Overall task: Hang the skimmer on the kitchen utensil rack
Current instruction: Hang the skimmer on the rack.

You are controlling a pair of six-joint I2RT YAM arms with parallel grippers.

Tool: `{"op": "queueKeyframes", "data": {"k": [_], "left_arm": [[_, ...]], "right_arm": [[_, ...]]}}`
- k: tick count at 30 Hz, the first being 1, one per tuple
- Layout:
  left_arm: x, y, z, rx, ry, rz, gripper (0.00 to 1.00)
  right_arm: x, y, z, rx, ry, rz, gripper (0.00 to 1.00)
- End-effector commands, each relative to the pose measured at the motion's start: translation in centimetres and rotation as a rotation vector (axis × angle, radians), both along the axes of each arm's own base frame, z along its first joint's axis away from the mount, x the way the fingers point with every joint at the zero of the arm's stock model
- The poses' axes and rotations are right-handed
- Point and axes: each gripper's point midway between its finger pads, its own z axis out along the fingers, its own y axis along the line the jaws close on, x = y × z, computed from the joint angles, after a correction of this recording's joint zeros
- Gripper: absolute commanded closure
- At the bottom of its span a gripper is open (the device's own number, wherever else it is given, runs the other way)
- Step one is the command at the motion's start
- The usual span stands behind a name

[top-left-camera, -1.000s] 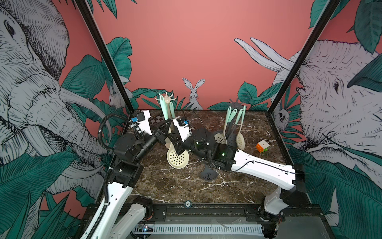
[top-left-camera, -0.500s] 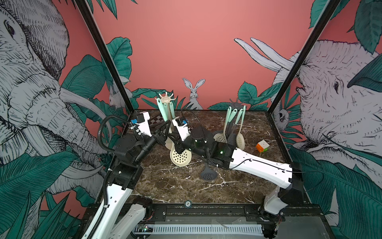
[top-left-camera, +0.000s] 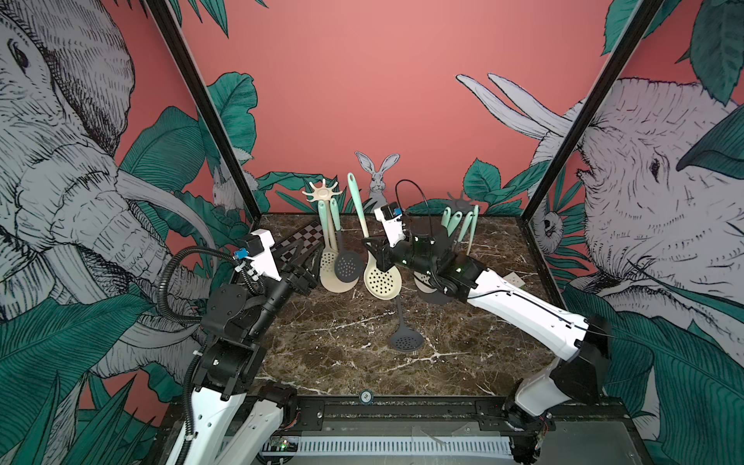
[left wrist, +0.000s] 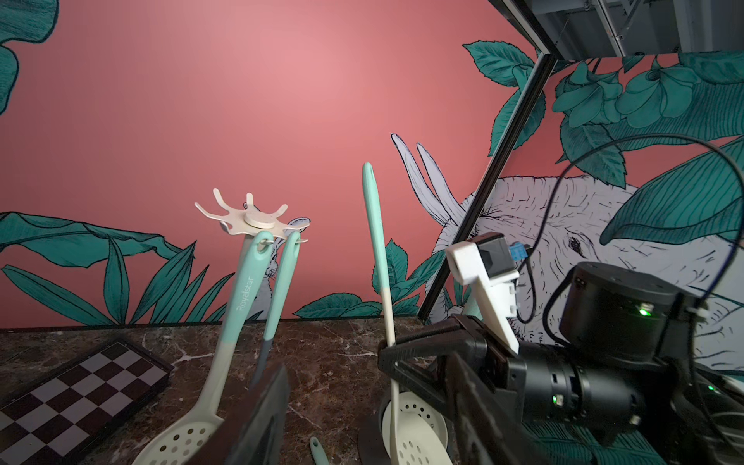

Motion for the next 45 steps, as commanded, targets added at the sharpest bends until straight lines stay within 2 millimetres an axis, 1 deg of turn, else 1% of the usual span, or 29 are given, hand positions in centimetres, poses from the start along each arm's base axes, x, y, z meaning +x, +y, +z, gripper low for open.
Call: {"op": "queueKeyframes", "data": {"k": [1, 4, 7, 11, 13, 16, 22, 34, 41, 45], "left_arm": [[-0.5, -0.5, -0.4, 0.028, -0.003, -0.031, 0.37], [-1.0, -0.6, -0.4, 0.033, -0.017, -0.045, 0.37], [-1.2, -0.3, -0.7, 0.037, -0.022, -0.028, 0.35], [-1.4, 0.4, -1.2, 0.04, -0.031, 0.003, 0.31], [-1.6, 0.7, -1.4, 0.038, -0.032, 0.018, 0.3], [-1.8, 1.0, -1.7, 0.042, -0.028, 0.032, 0.3], [-1.7, 1.0, -1.8, 0.049, -0.022, 0.036, 0.3], [-1.3, 0.5, -1.4, 0.049, -0.024, 0.012, 0.3], [-1.5, 0.3, -1.3, 0.051, -0.028, 0.001, 0.3], [-1.5, 0.3, -1.4, 0.053, -0.027, 0.0, 0.31]], "right_arm": [[-0.7, 0.7, 0.8, 0.078, 0.062, 0.127, 1.0], [-0.4, 0.6, 0.2, 0.073, 0.077, 0.144, 1.0], [0.0, 1.3, -1.5, 0.047, 0.101, 0.172, 1.0], [0.2, 1.9, -2.4, 0.042, 0.126, 0.2, 1.0], [0.3, 2.1, -3.0, 0.044, 0.14, 0.211, 1.0], [0.6, 2.2, -3.4, 0.05, 0.15, 0.213, 1.0], [0.8, 2.2, -3.5, 0.056, 0.151, 0.217, 1.0], [0.9, 2.7, -4.2, 0.068, 0.187, 0.31, 1.0], [0.9, 3.1, -4.0, 0.071, 0.181, 0.358, 1.0], [1.0, 3.2, -4.5, 0.067, 0.192, 0.385, 1.0]]}}
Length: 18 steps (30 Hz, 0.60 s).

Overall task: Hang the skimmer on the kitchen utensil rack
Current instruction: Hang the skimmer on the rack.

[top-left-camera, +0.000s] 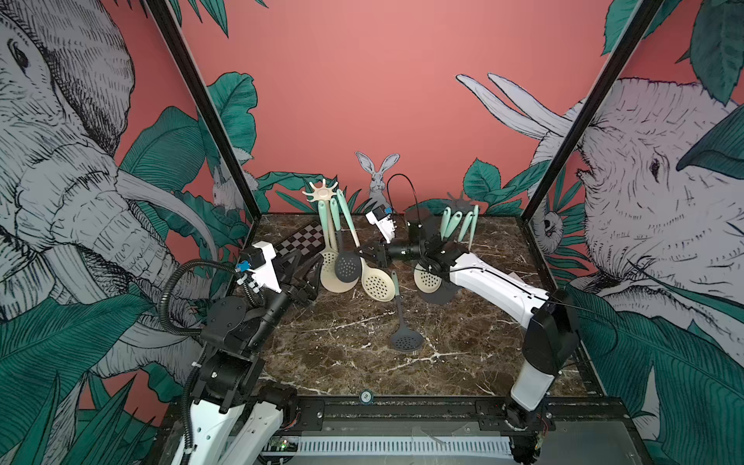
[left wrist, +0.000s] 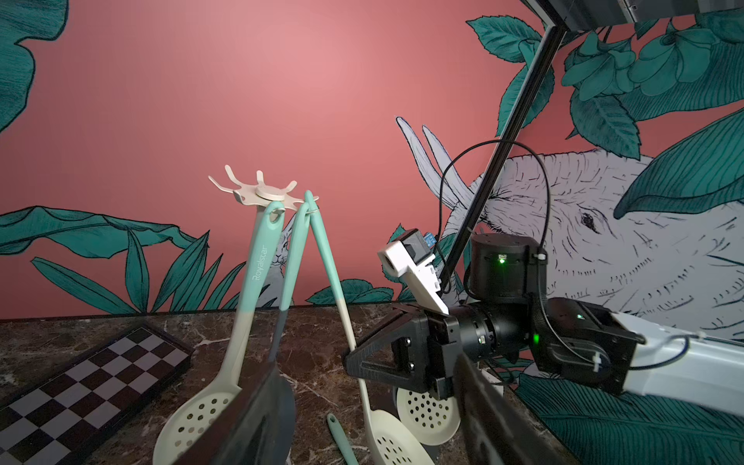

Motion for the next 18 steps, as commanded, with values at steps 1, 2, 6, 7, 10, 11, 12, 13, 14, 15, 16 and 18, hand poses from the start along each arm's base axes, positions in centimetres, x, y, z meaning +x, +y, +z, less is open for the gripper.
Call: {"op": "queueKeyframes", "data": {"k": [1, 2, 6, 7, 10, 11, 12, 13, 14, 15, 16, 18], "left_arm": [[-0.4, -0.2, 0.7, 0.004, -0.027, -0.015, 0.3], [-0.4, -0.2, 0.7, 0.004, -0.025, -0.015, 0.3], [-0.4, -0.2, 0.5, 0.006, -0.022, -0.015, 0.3], [-0.4, -0.2, 0.4, 0.006, -0.02, -0.014, 0.3], [-0.4, -0.1, 0.3, 0.005, -0.018, -0.011, 0.3], [-0.3, -0.1, 0.1, 0.005, -0.014, -0.01, 0.3], [-0.3, -0.1, 0.1, 0.005, -0.013, -0.011, 0.3], [-0.2, -0.2, 0.0, 0.002, -0.012, -0.011, 0.3], [-0.2, -0.2, 0.0, 0.002, -0.01, -0.011, 0.3], [-0.1, -0.2, -0.1, 0.002, -0.009, -0.011, 0.31], [-0.1, -0.2, 0.0, 0.0, -0.009, -0.013, 0.3], [0.0, -0.2, 0.0, 0.0, -0.01, -0.012, 0.3]], "right_arm": [[0.2, 0.4, 0.9, 0.032, -0.026, 0.042, 1.0], [0.3, 0.4, 0.6, 0.028, -0.021, 0.044, 1.0], [1.0, 0.1, -0.2, 0.008, -0.01, 0.013, 1.0], [1.2, 0.0, -0.3, 0.003, -0.012, 0.0, 1.0], [1.7, -0.3, -1.1, -0.03, -0.006, -0.033, 0.89], [1.9, -0.4, -1.2, -0.038, -0.008, -0.041, 0.86], [1.9, -0.4, -1.5, -0.047, -0.006, -0.046, 0.82], [2.0, -0.5, -1.7, -0.055, -0.005, -0.053, 0.79], [2.2, -0.6, -1.9, -0.062, -0.003, -0.061, 0.76], [2.2, -0.7, -2.0, -0.069, -0.005, -0.067, 0.73], [2.3, -0.7, -2.1, -0.073, -0.008, -0.071, 0.7], [2.5, -0.9, -2.2, -0.083, -0.013, -0.09, 0.66]]}}
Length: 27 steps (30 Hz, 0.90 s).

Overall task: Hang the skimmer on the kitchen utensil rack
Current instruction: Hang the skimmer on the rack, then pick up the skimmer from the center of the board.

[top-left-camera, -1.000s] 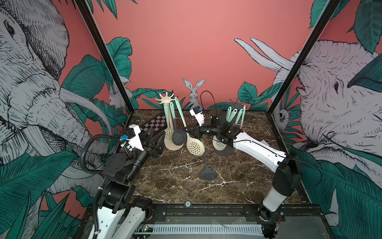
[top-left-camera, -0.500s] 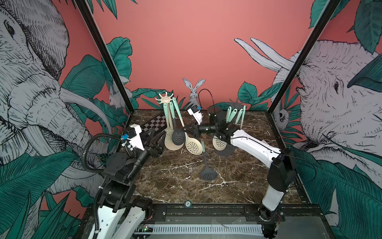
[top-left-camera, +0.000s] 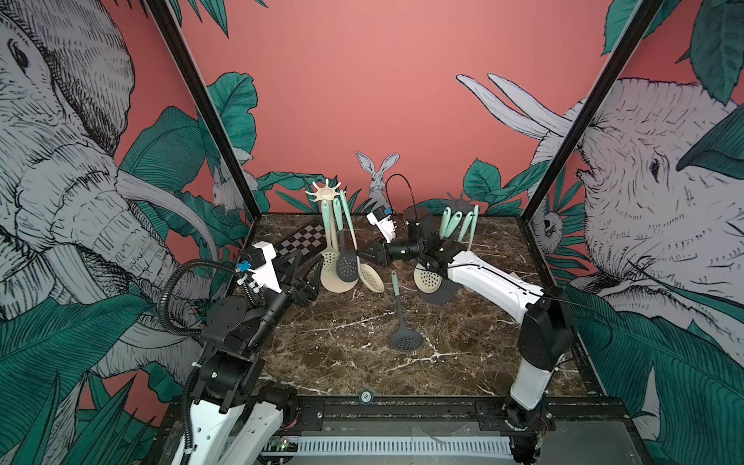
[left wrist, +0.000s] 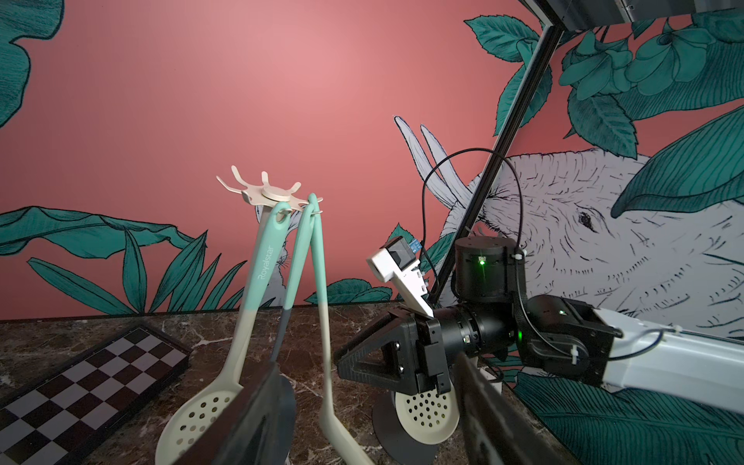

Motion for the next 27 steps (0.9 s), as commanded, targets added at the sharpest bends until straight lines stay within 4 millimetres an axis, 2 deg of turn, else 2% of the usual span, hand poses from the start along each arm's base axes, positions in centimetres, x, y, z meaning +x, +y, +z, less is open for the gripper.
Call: {"op": "queueKeyframes", "data": {"k": [1, 8, 12, 16, 17, 18, 21, 22, 27], "left_arm": [[0.0, -0.2, 0.0, 0.001, -0.01, -0.008, 0.3], [0.1, -0.2, -0.2, 0.002, -0.005, -0.005, 0.3], [0.2, 0.0, -0.3, 0.003, -0.001, 0.005, 0.31], [0.6, 0.3, -0.7, 0.001, 0.006, 0.031, 0.3], [0.8, 0.4, -0.7, 0.0, 0.009, 0.041, 0.3], [1.0, 0.6, -0.8, -0.004, 0.013, 0.054, 0.3], [1.7, 1.4, -1.3, -0.016, 0.041, 0.107, 0.28], [1.9, 1.7, -1.4, -0.017, 0.048, 0.126, 0.27], [2.7, 2.9, -2.1, -0.036, 0.082, 0.207, 0.25]], "right_arm": [[1.0, -0.4, 0.1, -0.016, -0.028, -0.042, 0.65], [0.7, -0.8, 0.5, -0.016, -0.039, -0.054, 0.64], [-0.4, -1.9, 0.7, -0.023, -0.034, -0.062, 0.64], [-2.3, -3.6, 0.8, -0.068, -0.071, -0.086, 0.64], [-2.7, -3.8, 0.0, -0.099, -0.076, -0.09, 0.63], [-3.6, -4.6, 0.9, -0.111, -0.117, -0.099, 0.63], [-5.8, -6.0, 0.3, -0.201, -0.188, -0.106, 0.63], [-6.7, -6.5, -1.1, -0.241, -0.185, -0.097, 0.63], [-11.3, -9.1, -5.2, -0.405, -0.183, -0.066, 0.62]]}}
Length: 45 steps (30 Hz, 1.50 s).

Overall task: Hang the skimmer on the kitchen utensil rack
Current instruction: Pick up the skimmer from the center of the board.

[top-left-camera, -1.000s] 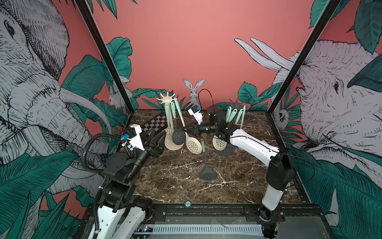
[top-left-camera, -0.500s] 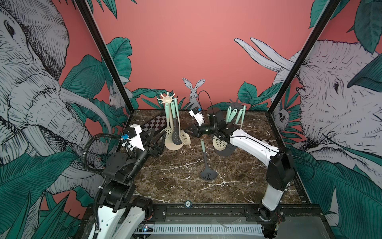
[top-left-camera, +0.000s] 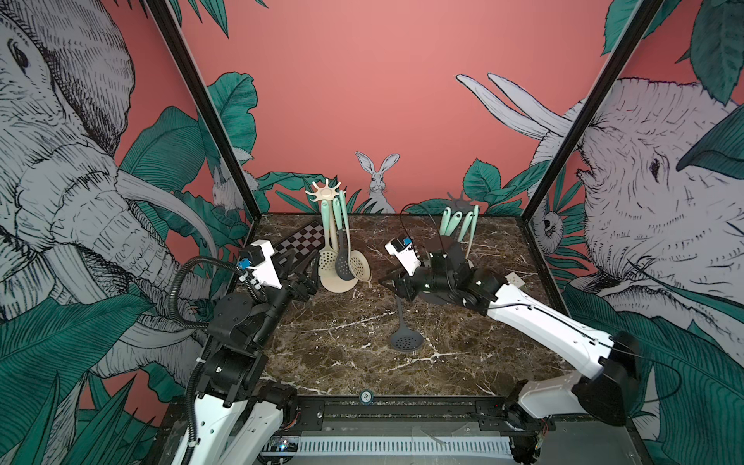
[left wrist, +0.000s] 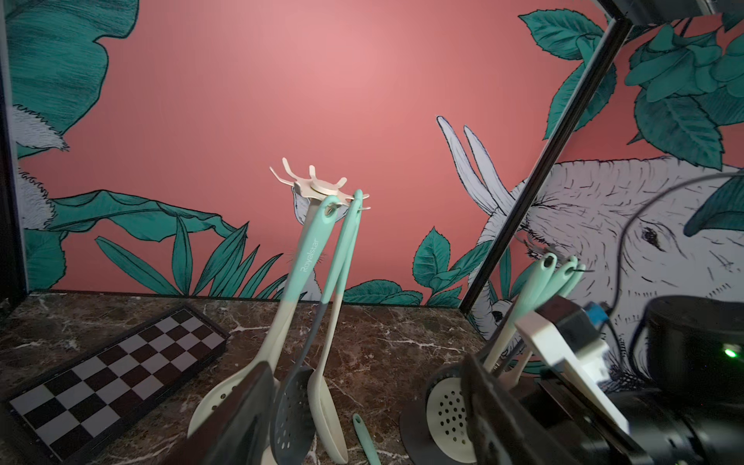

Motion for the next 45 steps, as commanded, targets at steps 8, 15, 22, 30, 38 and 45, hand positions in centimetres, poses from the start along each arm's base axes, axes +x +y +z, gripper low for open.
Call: {"op": "queueKeyframes", "data": {"k": [8, 15, 22, 30, 38, 45], "left_arm": [[1.4, 1.5, -1.2, -0.035, 0.05, 0.109, 0.24], [1.4, 1.4, -1.6, -0.042, 0.062, 0.103, 0.24], [1.5, 1.4, -2.3, -0.047, 0.078, 0.103, 0.24], [1.5, 1.2, -2.2, -0.048, 0.075, 0.093, 0.24], [1.5, 1.3, -2.3, -0.045, 0.076, 0.096, 0.24], [1.3, 1.5, -2.5, -0.041, 0.078, 0.106, 0.24]], "right_arm": [[-7.2, -4.3, -11.3, -0.378, 0.018, 0.047, 0.57], [-9.6, -4.3, -14.7, -0.5, 0.017, 0.13, 0.52], [-9.6, -4.3, -17.5, -0.637, -0.009, 0.159, 0.54], [-8.6, -3.8, -19.3, -0.71, -0.039, 0.168, 0.6], [-8.7, -3.8, -20.9, -0.803, -0.022, 0.225, 0.7], [-8.7, -3.7, -21.7, -0.85, -0.018, 0.251, 0.88]]}}
